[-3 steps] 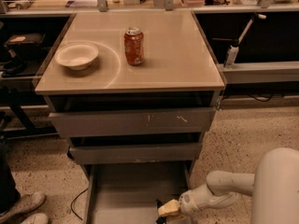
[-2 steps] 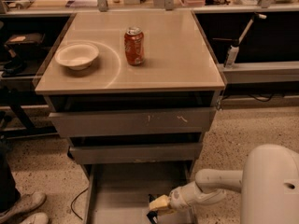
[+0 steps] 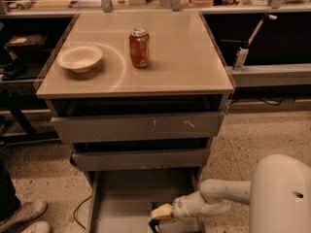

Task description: Place rxbar blueberry into bottom drawer

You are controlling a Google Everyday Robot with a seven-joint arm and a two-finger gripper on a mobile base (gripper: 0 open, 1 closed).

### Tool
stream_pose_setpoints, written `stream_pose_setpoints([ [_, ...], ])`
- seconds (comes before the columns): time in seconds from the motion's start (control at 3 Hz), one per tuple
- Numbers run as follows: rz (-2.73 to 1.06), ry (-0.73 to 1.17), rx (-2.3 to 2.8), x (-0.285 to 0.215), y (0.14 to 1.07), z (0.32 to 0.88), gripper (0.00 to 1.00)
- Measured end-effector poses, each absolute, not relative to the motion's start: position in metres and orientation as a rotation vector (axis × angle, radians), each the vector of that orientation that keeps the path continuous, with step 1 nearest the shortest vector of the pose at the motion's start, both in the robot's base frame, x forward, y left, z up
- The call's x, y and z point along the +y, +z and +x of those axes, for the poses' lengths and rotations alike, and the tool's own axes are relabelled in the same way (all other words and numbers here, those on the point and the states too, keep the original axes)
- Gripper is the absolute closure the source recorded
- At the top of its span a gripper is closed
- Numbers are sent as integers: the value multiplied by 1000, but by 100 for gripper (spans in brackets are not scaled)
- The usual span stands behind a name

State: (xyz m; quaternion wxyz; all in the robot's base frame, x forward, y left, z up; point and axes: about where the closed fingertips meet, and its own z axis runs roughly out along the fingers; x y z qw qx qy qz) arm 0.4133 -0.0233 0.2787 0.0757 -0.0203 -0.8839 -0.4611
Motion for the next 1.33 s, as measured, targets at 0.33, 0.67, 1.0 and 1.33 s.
stream_pose_setpoints([
  [0.33,-86,-1449,-2699,-4,274,431,100],
  [0.67,-119,-1486,-2743,4,268,447,100],
  [1.0,-165,-1487,-2761,9,249,463,100],
  [1.33,-230,-1446,-2783,8,222,480,100],
])
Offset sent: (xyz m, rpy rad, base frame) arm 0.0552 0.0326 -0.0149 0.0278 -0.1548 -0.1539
